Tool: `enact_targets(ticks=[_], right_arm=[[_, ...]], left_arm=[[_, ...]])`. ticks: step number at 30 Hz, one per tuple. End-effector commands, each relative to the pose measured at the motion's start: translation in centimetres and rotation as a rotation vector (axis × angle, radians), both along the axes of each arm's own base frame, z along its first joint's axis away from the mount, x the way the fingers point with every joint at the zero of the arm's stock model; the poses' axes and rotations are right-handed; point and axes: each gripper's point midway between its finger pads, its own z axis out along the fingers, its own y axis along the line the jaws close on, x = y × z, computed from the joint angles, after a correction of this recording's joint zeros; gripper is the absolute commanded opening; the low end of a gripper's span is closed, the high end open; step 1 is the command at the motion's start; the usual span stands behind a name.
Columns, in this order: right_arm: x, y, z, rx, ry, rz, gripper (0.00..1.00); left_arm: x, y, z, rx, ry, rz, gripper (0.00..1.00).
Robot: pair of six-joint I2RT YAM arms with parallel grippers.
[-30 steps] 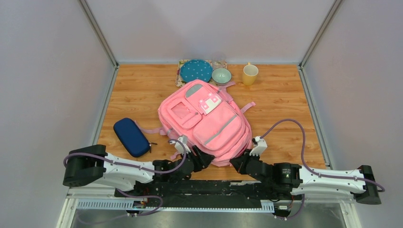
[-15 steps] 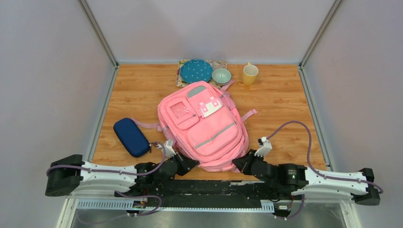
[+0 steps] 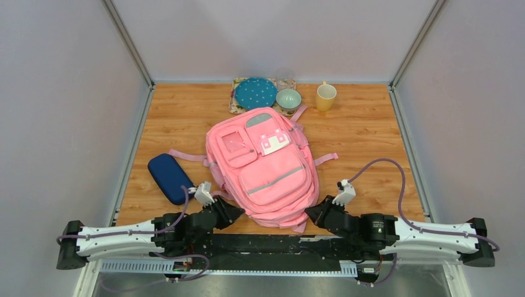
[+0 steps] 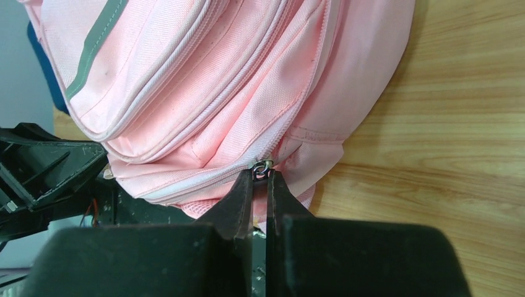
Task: Pack the student bag
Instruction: Zip the student bag at the center of the board.
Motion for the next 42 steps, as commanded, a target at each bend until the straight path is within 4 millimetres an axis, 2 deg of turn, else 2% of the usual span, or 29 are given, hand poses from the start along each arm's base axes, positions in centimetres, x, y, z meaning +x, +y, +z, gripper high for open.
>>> enact_targets(ticks=[1, 2, 3, 4, 5, 6, 7, 8, 14, 16, 19, 20, 22, 23, 25, 26, 28, 30, 35, 40, 42], right_arm=[[1.7, -2.3, -0.3, -0.122, -0.084, -0.069, 0.00], [1.6, -2.2, -0.4, -0.125, -0.081, -0.062, 0.00], [1.6, -2.2, -0.4, -0.130, -0.083, -0.056, 0.00], [1.6, -2.0, -0.1, -0.123, -0.085, -0.053, 0.00], [1.5, -1.9, 0.0, -0.121, -0.085, -0.048, 0.00], [1.5, -1.8, 0.1, -0.121, -0.087, -0.046, 0.00], [1.6, -1.7, 0.3, -0.113, -0.092, -0.045, 0.00], [1.6, -1.6, 0.4, -0.113, -0.094, -0.041, 0.00], [1.6, -1.6, 0.9, -0.107, -0.101, -0.037, 0.00], [1.6, -1.6, 1.0, -0.105, -0.102, -0.035, 0.00], [1.6, -1.6, 1.2, -0.096, -0.104, -0.035, 0.00], [1.6, -1.6, 1.3, -0.097, -0.107, -0.034, 0.00], [1.6, -1.7, 1.6, -0.091, -0.109, -0.035, 0.00], [1.6, -1.7, 1.7, -0.092, -0.109, -0.033, 0.00], [1.6, -1.8, 1.9, -0.091, -0.110, -0.031, 0.00], [1.5, -1.8, 1.8, -0.095, -0.106, -0.027, 0.00], [1.4, -1.8, 1.8, -0.098, -0.101, -0.023, 0.00], [1.3, -1.9, 1.8, -0.093, -0.093, -0.026, 0.00], [1.1, -1.9, 1.7, -0.076, -0.085, -0.020, 0.00], [1.1, -1.8, 1.9, -0.079, -0.091, -0.010, 0.00], [1.0, -1.7, 1.9, -0.080, -0.091, -0.004, 0.00]], left_arm=[[0.6, 4.5, -3.2, 0.414, -0.095, -0.042, 0.43], [0.6, 4.5, -3.3, 0.473, -0.102, -0.067, 0.53], [0.6, 4.4, -3.0, 0.509, -0.113, -0.089, 0.55], [0.7, 3.9, -1.5, 0.542, -0.156, -0.129, 0.58], [0.7, 3.7, -1.7, 0.600, -0.165, -0.161, 0.65], [0.6, 3.3, -1.2, 0.623, -0.184, -0.196, 0.66], [0.9, 2.7, 0.3, 0.654, -0.239, -0.243, 0.69], [0.9, 2.6, 0.3, 0.698, -0.249, -0.269, 0.77], [1.5, 0.6, 4.5, 0.728, -0.411, -0.358, 0.80], [1.0, -1.6, 6.4, 0.684, -0.522, -0.467, 0.80], [-0.5, -4.5, 7.8, 0.634, -0.626, -0.636, 0.81], [-0.8, -5.1, 7.2, 0.650, -0.628, -0.679, 0.81], [-1.4, -6.4, 7.5, 0.651, -0.662, -0.747, 0.81], [-1.6, -7.0, 6.4, 0.692, -0.654, -0.786, 0.81], [-1.9, -8.4, 6.7, 0.702, -0.686, -0.835, 0.82], [-2.1, -9.0, 5.9, 0.724, -0.684, -0.872, 0.82], [-2.7, -10.6, 6.3, 0.702, -0.725, -0.922, 0.82], [-3.2, -11.7, 5.8, 0.700, -0.742, -0.974, 0.82], [-3.1, -13.6, 5.6, 0.700, -0.766, -0.992, 0.83], [-2.7, -15.4, 6.7, 0.654, -0.842, -0.964, 0.83], [-2.2, -15.6, 6.2, 0.685, -0.854, -0.961, 0.84]])
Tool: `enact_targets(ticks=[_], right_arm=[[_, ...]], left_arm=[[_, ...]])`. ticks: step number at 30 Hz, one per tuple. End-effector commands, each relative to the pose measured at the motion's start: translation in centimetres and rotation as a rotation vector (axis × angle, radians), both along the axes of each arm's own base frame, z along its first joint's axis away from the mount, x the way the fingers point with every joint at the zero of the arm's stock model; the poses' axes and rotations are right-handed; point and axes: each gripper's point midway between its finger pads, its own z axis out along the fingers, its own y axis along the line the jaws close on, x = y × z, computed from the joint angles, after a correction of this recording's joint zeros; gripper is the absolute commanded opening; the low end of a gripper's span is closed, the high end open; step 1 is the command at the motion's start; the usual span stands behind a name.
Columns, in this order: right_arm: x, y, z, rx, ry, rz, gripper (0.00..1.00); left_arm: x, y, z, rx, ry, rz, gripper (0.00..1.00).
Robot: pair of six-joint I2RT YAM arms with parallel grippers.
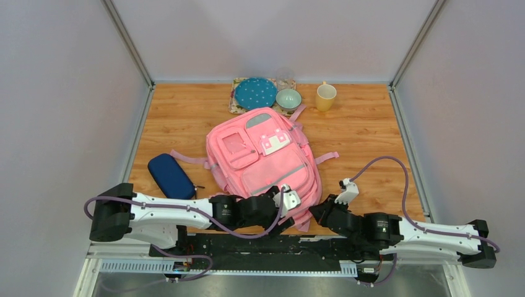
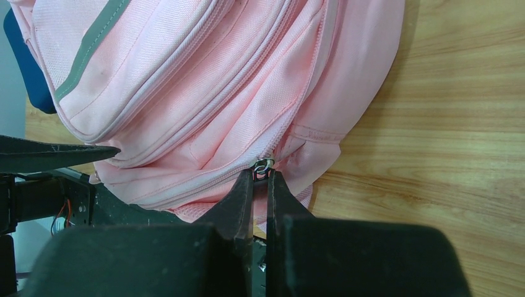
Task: Pack the student bag
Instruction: Zip the student bag at the center of the board.
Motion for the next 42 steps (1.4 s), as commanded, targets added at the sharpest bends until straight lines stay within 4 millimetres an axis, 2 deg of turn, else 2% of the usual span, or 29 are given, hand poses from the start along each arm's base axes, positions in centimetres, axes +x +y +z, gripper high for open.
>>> enact_targets(ticks=[1, 6, 8, 9, 10, 12, 13, 14, 15, 17, 18, 20, 21, 22, 23, 24, 26, 27, 29, 30, 32, 33, 35, 37, 38, 39, 40, 41, 42], right_arm=[[0.4, 0.1, 1.7, 0.028, -0.027, -0.010, 0.00], [0.3, 0.5, 1.7, 0.028, -0.023, 0.004, 0.00], [0.3, 0.7, 1.8, 0.034, -0.026, 0.010, 0.00], [0.3, 0.7, 1.9, 0.034, -0.030, 0.015, 0.00], [0.3, 0.7, 2.0, 0.035, -0.033, 0.012, 0.00], [0.4, 0.7, 2.0, 0.035, -0.033, 0.010, 0.00], [0.3, 0.6, 1.9, 0.032, -0.031, 0.008, 0.00], [0.4, 0.4, 1.8, 0.025, -0.033, 0.003, 0.00], [0.4, 0.4, 1.8, 0.027, -0.032, 0.000, 0.00], [0.6, -0.2, 1.4, 0.014, -0.030, -0.021, 0.00], [0.7, -0.4, 1.3, 0.011, -0.030, -0.036, 0.00], [1.1, -1.5, 1.0, -0.005, -0.033, -0.082, 0.00], [1.2, -1.8, 0.9, -0.007, -0.037, -0.095, 0.00], [1.3, -2.2, 0.7, -0.019, -0.037, -0.107, 0.00], [1.4, -2.4, 1.0, -0.009, -0.046, -0.118, 0.00], [1.5, -2.5, 0.9, -0.008, -0.050, -0.123, 0.00], [1.7, -2.6, 1.0, -0.004, -0.056, -0.132, 0.00], [1.7, -2.7, 1.0, -0.010, -0.059, -0.135, 0.00], [1.9, -2.7, 0.9, -0.010, -0.059, -0.150, 0.00], [1.9, -2.8, 0.7, -0.022, -0.059, -0.154, 0.00], [2.0, -2.6, 0.9, -0.020, -0.065, -0.157, 0.00], [2.0, -2.4, 1.0, -0.019, -0.067, -0.154, 0.00], [1.9, -1.9, 1.2, -0.022, -0.066, -0.133, 0.00], [1.8, -0.2, 2.0, 0.003, -0.092, -0.065, 0.00], [1.0, 0.9, 2.1, 0.015, -0.079, 0.001, 0.05], [0.7, 3.4, 4.1, 0.118, -0.102, 0.064, 0.11], [0.0, 4.5, 4.6, 0.082, -0.161, 0.187, 0.22], [-1.5, 6.1, 4.9, 0.110, -0.137, 0.293, 0.28], [-2.1, 7.3, 5.9, 0.153, -0.146, 0.343, 0.34]], left_arm=[[0.9, -3.5, 3.2, -0.122, -0.087, -0.034, 0.83], [0.9, -5.5, 2.0, -0.087, -0.094, -0.067, 0.84], [0.9, -5.7, 0.6, -0.043, -0.087, -0.073, 0.78], [1.0, -5.9, 0.5, -0.034, -0.084, -0.072, 0.71], [0.9, -5.7, -0.1, -0.014, -0.077, -0.070, 0.54], [1.3, -5.1, -1.2, 0.015, -0.067, -0.026, 0.30], [1.4, -4.2, -2.1, 0.053, -0.058, -0.008, 0.12], [1.4, -3.7, -2.3, 0.061, -0.056, 0.007, 0.05], [1.2, -2.5, -3.5, 0.088, -0.037, 0.022, 0.00], [1.2, -0.9, -3.9, 0.089, -0.027, 0.058, 0.00], [1.1, 1.1, -5.6, 0.131, -0.007, 0.091, 0.00], [1.3, 3.2, -5.5, 0.132, -0.009, 0.141, 0.00], [1.0, 5.4, -7.1, 0.178, 0.011, 0.167, 0.00], [1.0, 6.2, -6.5, 0.152, 0.014, 0.184, 0.00], [1.1, 7.3, -6.8, 0.151, 0.025, 0.217, 0.00], [0.8, 9.4, -8.1, 0.199, 0.033, 0.235, 0.00], [1.0, 11.0, -7.7, 0.174, 0.041, 0.293, 0.00], [0.8, 12.8, -8.6, 0.217, 0.045, 0.314, 0.00], [1.1, 13.8, -8.1, 0.176, 0.061, 0.377, 0.00], [1.0, 15.0, -8.7, 0.200, 0.065, 0.398, 0.00], [1.2, 15.7, -8.2, 0.148, 0.086, 0.469, 0.00], [1.2, 16.9, -8.7, 0.173, 0.089, 0.498, 0.00], [1.1, 17.0, -8.6, 0.118, 0.108, 0.508, 0.00], [0.8, 15.4, -7.6, 0.022, 0.131, 0.472, 0.00], [0.6, 14.9, -7.4, 0.007, 0.137, 0.442, 0.00], [0.6, 14.3, -6.9, -0.023, 0.139, 0.432, 0.00], [0.6, 14.2, -6.8, -0.020, 0.137, 0.426, 0.00], [0.7, 13.7, -6.1, -0.026, 0.130, 0.416, 0.00], [0.6, 13.5, -5.8, -0.024, 0.129, 0.409, 0.12]])
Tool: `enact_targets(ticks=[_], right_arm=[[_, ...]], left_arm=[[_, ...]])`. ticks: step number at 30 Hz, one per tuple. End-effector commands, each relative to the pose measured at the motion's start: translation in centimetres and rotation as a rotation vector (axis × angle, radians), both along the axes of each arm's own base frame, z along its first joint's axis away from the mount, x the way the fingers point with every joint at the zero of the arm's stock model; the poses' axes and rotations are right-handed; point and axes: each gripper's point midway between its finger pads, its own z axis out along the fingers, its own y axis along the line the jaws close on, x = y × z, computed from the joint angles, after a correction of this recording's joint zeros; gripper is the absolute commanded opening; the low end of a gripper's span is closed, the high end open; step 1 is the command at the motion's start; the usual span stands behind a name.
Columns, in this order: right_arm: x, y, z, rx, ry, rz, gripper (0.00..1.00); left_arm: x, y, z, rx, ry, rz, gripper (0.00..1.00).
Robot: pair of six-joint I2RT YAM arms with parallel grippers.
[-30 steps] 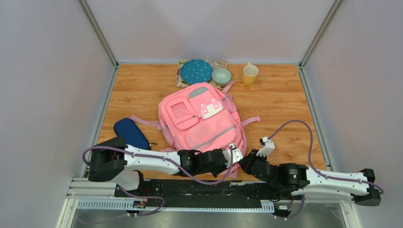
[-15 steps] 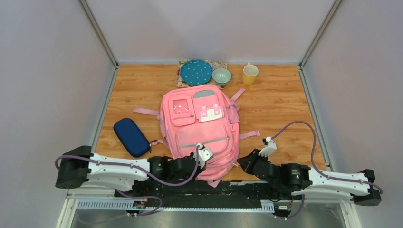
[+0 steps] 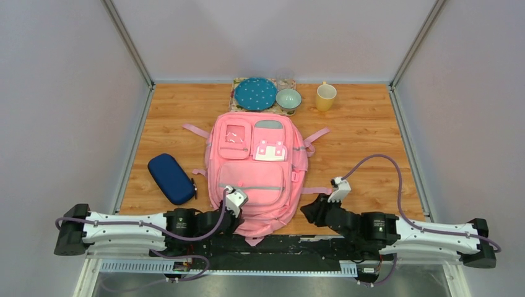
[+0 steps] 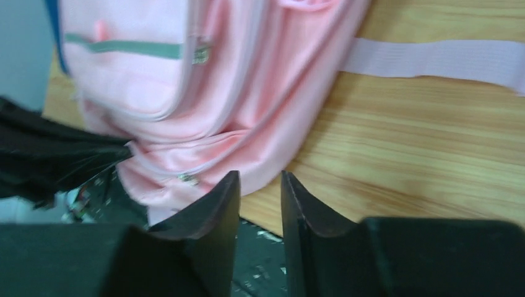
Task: Pack the student bag
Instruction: Zip the student bag at the center of the board.
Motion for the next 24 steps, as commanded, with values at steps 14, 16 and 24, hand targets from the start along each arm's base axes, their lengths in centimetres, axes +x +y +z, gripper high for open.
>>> enact_targets(ticks=[14, 16, 24], right_arm=[[-5.3, 10.4, 2.3, -0.015, -0.054, 0.568, 0.50], [-5.0, 10.3, 1.9, -0.044, -0.063, 0.559, 0.51], [-3.8, 9.6, -0.2, -0.146, -0.084, 0.526, 0.50]], left_arm=[[-0.4, -5.1, 4.1, 0.012, -0.028, -0.148, 0.44], [-0.4, -5.2, 4.1, 0.009, -0.028, -0.146, 0.44], [-0.2, -4.9, 4.4, -0.009, -0.039, -0.135, 0.44]])
